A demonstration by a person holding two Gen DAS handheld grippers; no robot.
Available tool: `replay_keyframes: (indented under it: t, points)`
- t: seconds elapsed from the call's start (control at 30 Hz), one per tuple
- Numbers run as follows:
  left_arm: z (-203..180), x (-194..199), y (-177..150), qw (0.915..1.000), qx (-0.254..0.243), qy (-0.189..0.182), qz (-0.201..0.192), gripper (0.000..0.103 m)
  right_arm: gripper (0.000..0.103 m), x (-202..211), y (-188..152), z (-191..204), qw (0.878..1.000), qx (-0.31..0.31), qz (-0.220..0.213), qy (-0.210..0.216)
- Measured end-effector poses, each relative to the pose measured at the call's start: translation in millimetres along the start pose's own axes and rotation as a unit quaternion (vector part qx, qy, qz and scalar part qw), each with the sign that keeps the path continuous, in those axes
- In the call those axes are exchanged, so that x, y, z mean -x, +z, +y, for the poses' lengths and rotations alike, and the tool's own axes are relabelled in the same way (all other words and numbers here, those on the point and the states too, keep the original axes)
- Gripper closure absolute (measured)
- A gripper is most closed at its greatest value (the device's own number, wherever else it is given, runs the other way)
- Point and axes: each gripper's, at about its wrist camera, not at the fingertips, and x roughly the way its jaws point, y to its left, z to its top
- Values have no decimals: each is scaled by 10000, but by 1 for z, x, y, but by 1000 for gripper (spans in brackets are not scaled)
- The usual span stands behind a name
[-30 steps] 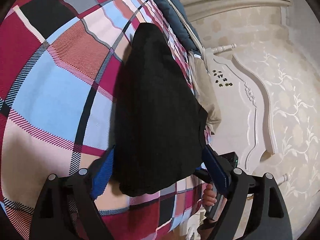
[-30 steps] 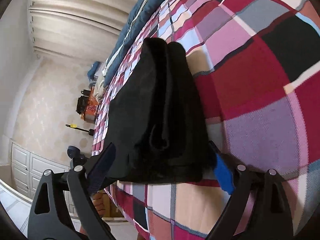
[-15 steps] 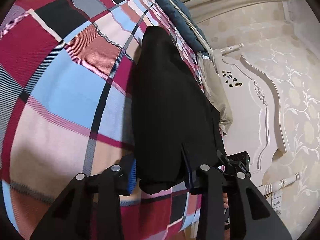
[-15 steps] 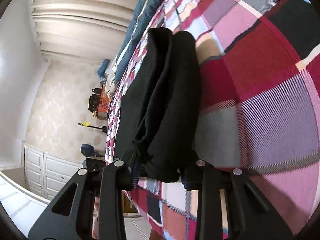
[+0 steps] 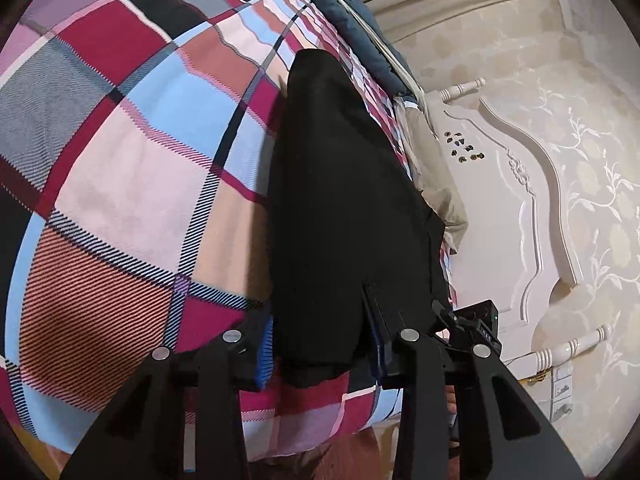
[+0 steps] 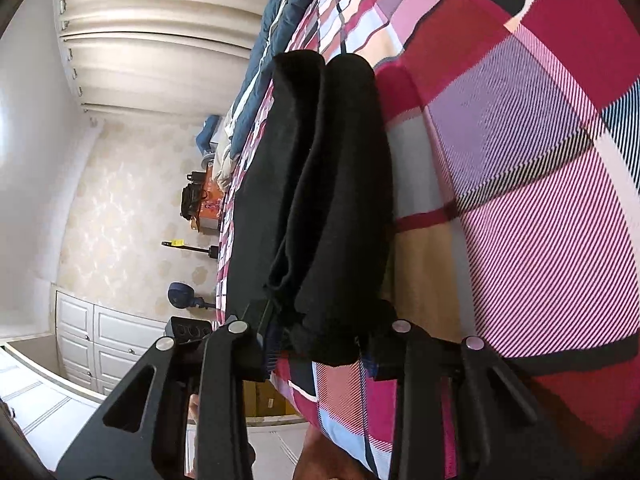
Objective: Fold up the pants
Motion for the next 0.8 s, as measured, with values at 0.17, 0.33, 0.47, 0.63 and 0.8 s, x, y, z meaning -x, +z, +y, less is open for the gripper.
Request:
replay_keyframes:
  t: [0.17,0.33,0.47,0.63,0.8]
  points:
    - [2,-2,-2,10000,-6,-49,-27,66,72,1,-2,-5,9999,-33,-11,107]
    - [0,-3,-5,9999,-100,-17,-28,62,71,4,-6,-8,9999,-54,-15,164]
    - [1,-4,-4,10000,-63,-71,8,51,65,4,-5,-11,9994,-157,-29,298]
    - [-3,-1,-3,9988,-10,-482,-2,24,57,6,-7,-11,9988,-201,-71,444]
    - [-9,3,-9,9997,-21,-225,-36,22,49,10,-10,-7,9987,-180,-134,467]
